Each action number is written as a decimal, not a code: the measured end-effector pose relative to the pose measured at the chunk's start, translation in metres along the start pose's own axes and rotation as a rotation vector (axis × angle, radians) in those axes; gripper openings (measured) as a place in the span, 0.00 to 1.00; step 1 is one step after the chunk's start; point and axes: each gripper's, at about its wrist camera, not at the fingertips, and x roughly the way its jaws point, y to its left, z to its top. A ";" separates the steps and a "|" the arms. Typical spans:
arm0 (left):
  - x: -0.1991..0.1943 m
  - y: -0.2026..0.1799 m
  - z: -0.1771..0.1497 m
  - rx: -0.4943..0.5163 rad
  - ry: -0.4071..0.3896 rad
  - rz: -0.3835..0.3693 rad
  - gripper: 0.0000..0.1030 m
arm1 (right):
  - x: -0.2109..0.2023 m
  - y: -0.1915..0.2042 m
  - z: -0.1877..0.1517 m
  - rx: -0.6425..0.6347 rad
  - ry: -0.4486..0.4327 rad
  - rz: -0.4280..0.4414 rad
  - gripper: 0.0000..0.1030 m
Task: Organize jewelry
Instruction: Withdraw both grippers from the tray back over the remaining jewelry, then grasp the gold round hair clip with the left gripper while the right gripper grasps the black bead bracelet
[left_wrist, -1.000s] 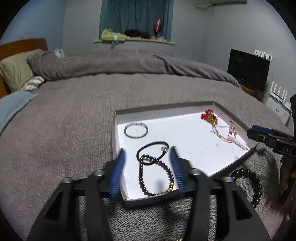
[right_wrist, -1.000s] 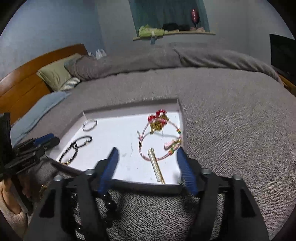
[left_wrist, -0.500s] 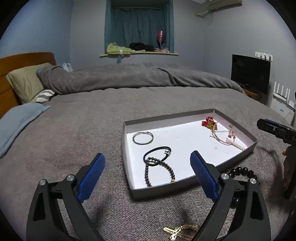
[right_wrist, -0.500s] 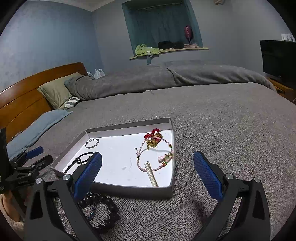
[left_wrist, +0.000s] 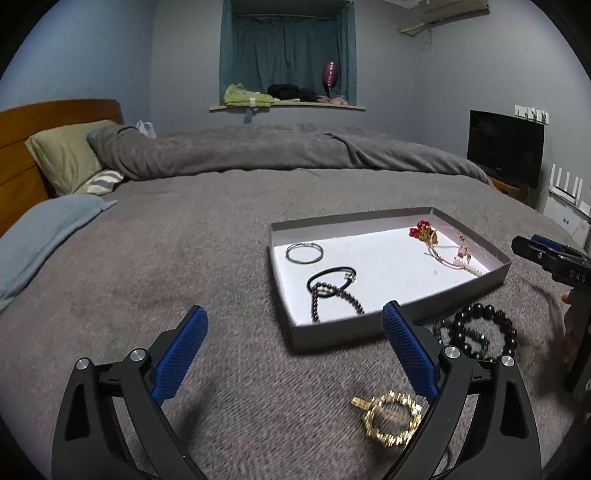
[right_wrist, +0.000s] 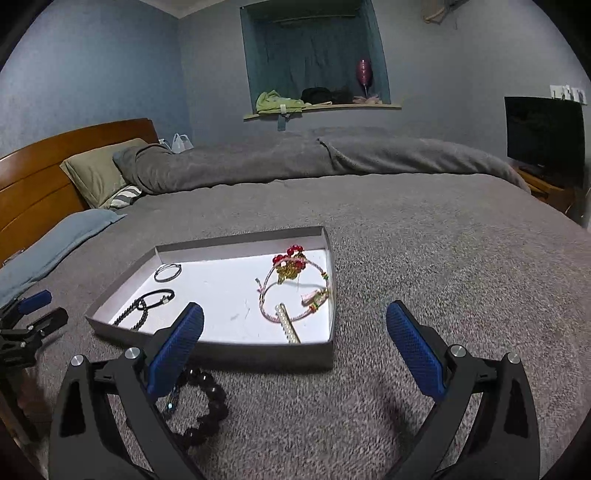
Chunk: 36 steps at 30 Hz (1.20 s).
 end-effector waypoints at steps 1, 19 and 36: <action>-0.002 0.002 -0.002 -0.006 0.001 0.000 0.92 | -0.002 0.000 -0.003 -0.002 0.004 0.000 0.95; -0.012 -0.034 -0.036 0.095 0.114 -0.083 0.93 | -0.015 0.007 -0.025 0.010 0.076 0.023 0.95; -0.002 -0.040 -0.044 0.104 0.177 -0.128 0.89 | -0.002 0.040 -0.042 -0.093 0.195 0.006 0.95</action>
